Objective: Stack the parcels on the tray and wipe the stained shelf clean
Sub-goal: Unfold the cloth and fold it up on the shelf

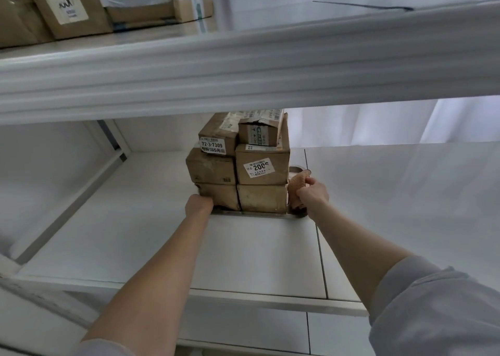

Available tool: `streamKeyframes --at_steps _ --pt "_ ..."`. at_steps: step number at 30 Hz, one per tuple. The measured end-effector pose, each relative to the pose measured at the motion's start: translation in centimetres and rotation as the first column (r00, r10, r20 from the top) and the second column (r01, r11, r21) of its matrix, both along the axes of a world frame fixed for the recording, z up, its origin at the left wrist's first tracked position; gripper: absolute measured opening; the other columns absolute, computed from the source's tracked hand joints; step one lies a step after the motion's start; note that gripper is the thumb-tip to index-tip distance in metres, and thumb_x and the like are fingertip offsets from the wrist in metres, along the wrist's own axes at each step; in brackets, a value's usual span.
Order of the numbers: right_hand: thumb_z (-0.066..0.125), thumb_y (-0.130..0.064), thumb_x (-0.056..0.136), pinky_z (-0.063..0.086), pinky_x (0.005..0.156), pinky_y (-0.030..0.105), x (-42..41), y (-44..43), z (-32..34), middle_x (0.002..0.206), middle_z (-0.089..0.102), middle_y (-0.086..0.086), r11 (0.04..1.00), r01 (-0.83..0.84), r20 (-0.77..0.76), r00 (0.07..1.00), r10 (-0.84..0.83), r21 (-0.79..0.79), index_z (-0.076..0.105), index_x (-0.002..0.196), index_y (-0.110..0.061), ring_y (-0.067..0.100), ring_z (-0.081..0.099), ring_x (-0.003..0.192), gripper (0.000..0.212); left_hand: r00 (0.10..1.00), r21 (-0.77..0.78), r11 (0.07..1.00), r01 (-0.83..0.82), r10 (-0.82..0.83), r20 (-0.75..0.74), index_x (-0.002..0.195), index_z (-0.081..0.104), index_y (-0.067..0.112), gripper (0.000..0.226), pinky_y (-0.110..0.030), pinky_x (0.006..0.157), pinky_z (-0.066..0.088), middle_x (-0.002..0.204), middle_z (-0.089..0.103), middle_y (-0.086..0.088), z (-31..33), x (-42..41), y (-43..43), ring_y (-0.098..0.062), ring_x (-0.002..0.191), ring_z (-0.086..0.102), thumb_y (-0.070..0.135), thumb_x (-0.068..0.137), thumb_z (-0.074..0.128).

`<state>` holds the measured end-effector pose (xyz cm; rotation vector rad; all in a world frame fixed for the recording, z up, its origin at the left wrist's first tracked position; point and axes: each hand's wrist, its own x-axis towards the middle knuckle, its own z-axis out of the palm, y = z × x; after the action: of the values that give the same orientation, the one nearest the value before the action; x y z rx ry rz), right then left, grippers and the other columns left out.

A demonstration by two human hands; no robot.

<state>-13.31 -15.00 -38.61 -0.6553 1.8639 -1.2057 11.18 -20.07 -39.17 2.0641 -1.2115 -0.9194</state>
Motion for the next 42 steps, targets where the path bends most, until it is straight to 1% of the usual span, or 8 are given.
streamKeyframes --at_steps 3,8,13,18,22,26,29,42 --pt "0.044 -0.005 0.094 0.049 0.074 0.026 -0.4 -0.3 0.9 0.124 0.062 0.012 1.0 0.013 -0.061 0.998 -0.013 0.0 0.054 0.134 -0.021 0.028 0.059 0.105 0.045 0.999 -0.004 1.0 0.0 0.0 -0.04 0.106 0.058 -0.006 0.024 -0.043 0.091 0.053 0.112 0.061 -0.024 0.0 0.1 -0.4 -0.033 0.095 0.059 0.007 0.091 0.045" --pt "0.045 0.006 0.087 0.053 0.094 0.044 -1.2 -2.1 2.3 0.127 0.061 0.013 0.992 -0.071 -0.079 0.995 0.063 -0.105 0.049 0.139 -0.021 0.034 0.061 0.111 0.059 1.0 0.017 1.0 0.019 -0.019 -0.013 0.104 0.057 -0.004 0.022 -0.043 0.091 0.053 0.111 0.06 -0.025 -0.3 -0.2 -0.5 -0.036 0.1 0.059 0.009 0.091 0.045" --pt "0.047 -0.007 0.091 0.048 0.097 0.037 -1.3 -1.6 0.3 0.135 0.046 0.016 0.972 -0.162 -0.32 0.924 0.21 0.171 0.046 0.14 -0.019 0.034 0.056 0.111 0.05 0.997 0.029 0.999 0.038 -0.04 0.063 0.106 0.057 -0.005 0.025 -0.043 0.095 0.05 0.113 0.059 -0.025 -0.3 -0.5 -0.8 -0.039 0.108 0.056 0.01 0.091 0.044" --pt "0.047 -0.009 0.092 0.05 0.087 0.036 -1.1 -1.8 -0.3 0.121 0.057 0.014 0.979 -0.128 -0.426 0.886 0.184 0.157 0.059 0.124 -0.015 0.029 0.058 0.098 0.034 0.998 0.03 0.999 0.018 -0.02 0.062 0.107 0.057 -0.005 0.026 -0.042 0.093 0.052 0.115 0.06 -0.024 -0.2 -0.4 -1.0 -0.039 0.108 0.057 0.012 0.091 0.046" --pt "0.045 -0.005 0.09 0.049 0.08 0.033 -1.3 -2.0 -0.5 0.113 0.063 0.015 0.979 -0.112 -0.444 0.878 0.177 0.168 0.067 0.111 -0.008 0.026 0.053 0.087 0.031 1.0 0.032 0.999 0.004 -0.005 0.028 0.107 0.058 -0.005 0.025 -0.042 0.091 0.053 0.115 0.06 -0.024 0.0 -0.7 -0.9 -0.037 0.106 0.059 0.011 0.092 0.047" --pt "0.046 -0.012 0.09 0.045 0.084 0.037 -1.2 -1.3 -0.3 0.122 0.056 0.014 0.961 -0.044 -0.509 0.841 0.182 0.272 0.059 0.115 -0.009 0.032 0.051 0.11 0.028 0.999 0.032 0.999 0.013 -0.014 0.034 0.104 0.058 -0.004 0.022 -0.043 0.091 0.053 0.114 0.06 -0.024 0.3 -1.2 -0.6 -0.038 0.105 0.059 0.01 0.093 0.047" --pt "0.05 -0.02 0.088 0.048 0.09 0.04 -1.5 -0.5 -0.5 0.116 0.061 0.011 0.95 -0.035 -0.518 0.831 0.2 0.311 0.061 0.112 -0.013 0.032 0.054 0.108 0.027 0.999 0.034 0.999 0.026 -0.028 0.046 0.096 0.057 0.0 0.015 -0.043 0.09 0.054 0.112 0.061 -0.024 0.3 -1.5 -0.1 -0.037 0.104 0.06 0.01 0.092 0.046" --pt "0.046 -0.017 0.087 0.044 0.087 0.038 -1.6 0.8 -0.3 0.118 0.056 0.015 0.938 -0.12 -0.548 0.785 0.29 0.324 0.062 0.115 -0.008 0.033 0.049 0.111 0.033 0.997 0.025 0.997 0.068 -0.069 0.032 0.113 0.056 -0.009 0.027 -0.039 0.091 0.049 0.118 0.059 -0.026 0.9 -2.1 1.3 -0.038 0.11 0.058 0.005 0.094 0.042"
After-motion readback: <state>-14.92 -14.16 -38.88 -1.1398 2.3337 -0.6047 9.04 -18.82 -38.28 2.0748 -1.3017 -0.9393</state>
